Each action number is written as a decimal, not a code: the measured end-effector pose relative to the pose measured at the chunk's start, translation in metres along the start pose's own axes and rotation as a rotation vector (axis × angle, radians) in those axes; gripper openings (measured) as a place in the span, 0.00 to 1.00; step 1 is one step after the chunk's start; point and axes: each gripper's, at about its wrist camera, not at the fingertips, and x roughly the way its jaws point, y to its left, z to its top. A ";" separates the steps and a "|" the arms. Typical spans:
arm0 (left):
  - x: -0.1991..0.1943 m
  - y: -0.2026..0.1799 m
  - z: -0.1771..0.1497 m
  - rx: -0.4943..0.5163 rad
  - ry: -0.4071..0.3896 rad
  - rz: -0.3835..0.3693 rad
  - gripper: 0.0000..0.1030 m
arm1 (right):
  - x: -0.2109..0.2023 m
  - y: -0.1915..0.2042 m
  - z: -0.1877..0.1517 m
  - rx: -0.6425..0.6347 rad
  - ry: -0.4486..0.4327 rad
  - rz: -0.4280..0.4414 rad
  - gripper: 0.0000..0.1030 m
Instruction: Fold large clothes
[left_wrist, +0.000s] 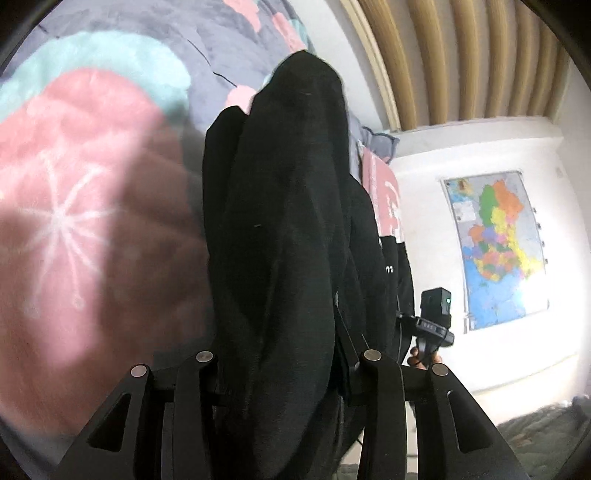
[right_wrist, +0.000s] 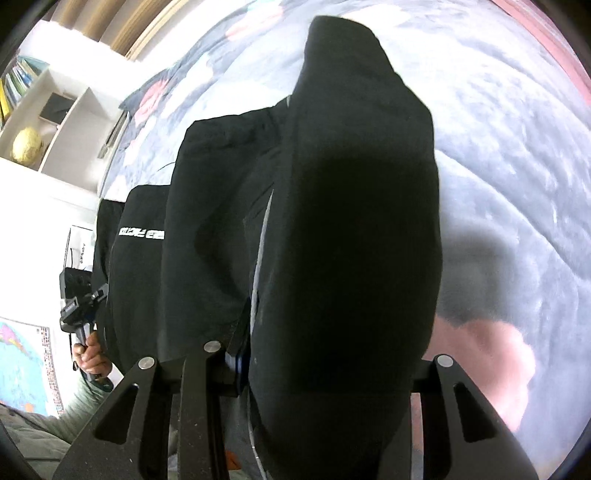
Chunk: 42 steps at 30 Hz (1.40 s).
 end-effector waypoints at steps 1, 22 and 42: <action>0.001 0.006 -0.001 0.017 -0.004 -0.016 0.40 | 0.001 -0.002 -0.001 -0.013 -0.007 -0.013 0.44; -0.068 -0.072 -0.054 0.130 -0.398 0.420 0.52 | -0.051 -0.048 -0.040 -0.016 -0.326 -0.263 0.79; 0.128 -0.135 -0.034 0.405 -0.129 0.750 0.63 | 0.054 0.072 -0.001 -0.183 -0.255 -0.274 0.85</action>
